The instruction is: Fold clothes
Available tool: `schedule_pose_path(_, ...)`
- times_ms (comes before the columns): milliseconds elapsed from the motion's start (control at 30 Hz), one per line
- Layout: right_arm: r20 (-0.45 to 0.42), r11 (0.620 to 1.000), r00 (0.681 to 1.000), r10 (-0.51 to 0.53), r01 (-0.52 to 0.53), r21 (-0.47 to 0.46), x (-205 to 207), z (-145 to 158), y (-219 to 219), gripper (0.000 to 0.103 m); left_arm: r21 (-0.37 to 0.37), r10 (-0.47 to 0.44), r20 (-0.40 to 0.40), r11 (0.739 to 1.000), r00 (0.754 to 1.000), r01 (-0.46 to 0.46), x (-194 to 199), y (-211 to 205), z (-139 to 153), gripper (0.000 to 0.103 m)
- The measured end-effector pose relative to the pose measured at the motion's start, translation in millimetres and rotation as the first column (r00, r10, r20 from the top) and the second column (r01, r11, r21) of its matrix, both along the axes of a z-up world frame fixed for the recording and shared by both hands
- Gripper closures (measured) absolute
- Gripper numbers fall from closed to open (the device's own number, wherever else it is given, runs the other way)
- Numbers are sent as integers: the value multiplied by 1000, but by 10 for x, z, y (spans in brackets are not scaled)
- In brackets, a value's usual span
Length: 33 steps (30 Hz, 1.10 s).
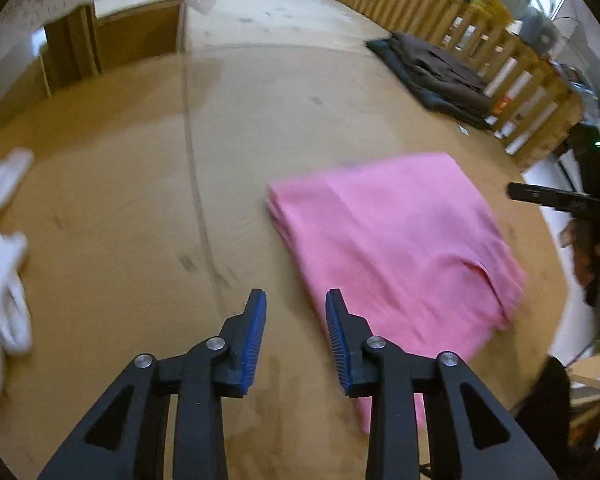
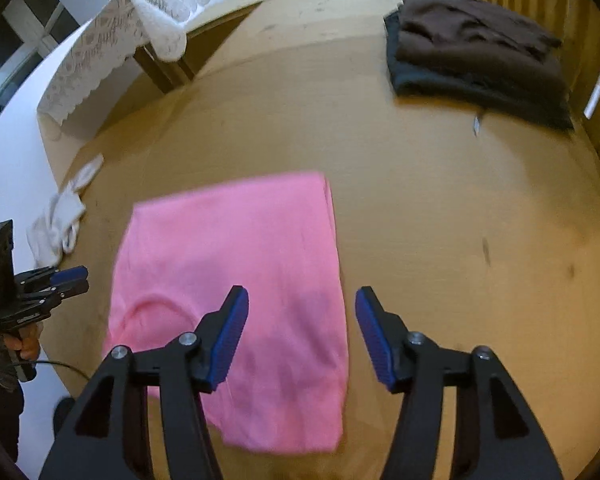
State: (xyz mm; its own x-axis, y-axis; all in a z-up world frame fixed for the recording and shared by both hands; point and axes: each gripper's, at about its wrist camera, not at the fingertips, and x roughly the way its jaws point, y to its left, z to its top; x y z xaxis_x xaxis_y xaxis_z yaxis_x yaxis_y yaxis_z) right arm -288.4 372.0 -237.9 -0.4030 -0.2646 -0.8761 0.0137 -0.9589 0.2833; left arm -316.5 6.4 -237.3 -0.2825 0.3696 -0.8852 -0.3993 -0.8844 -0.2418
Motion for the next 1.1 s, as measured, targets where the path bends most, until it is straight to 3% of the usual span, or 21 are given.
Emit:
schedule_pose_path(100,41,1000,999,-16,15,18,131,-148,15,48,2,-5,26,1000,1000,5,176,104,-128,74)
schedule_pose_path(400,75,998,997,6,-11,55,65,-341,-87,48,64,131,122,988,984,-140,96,176,-326,70)
schedule_pose_path(633,87,998,996,14,-20,66,28,-415,-129,48,31,122,129,991,984,-127,175,324,-317,63)
schedule_pose_path(867,83,1000,996,17,-17,-3,-145,-442,-21,47,4,109,127,994,986,-111,166,426,-338,61)
schedule_pose_path(1100,41,994,996,83,-86,66,1,-409,-218,47,-12,98,122,995,988,-98,157,516,-350,51)
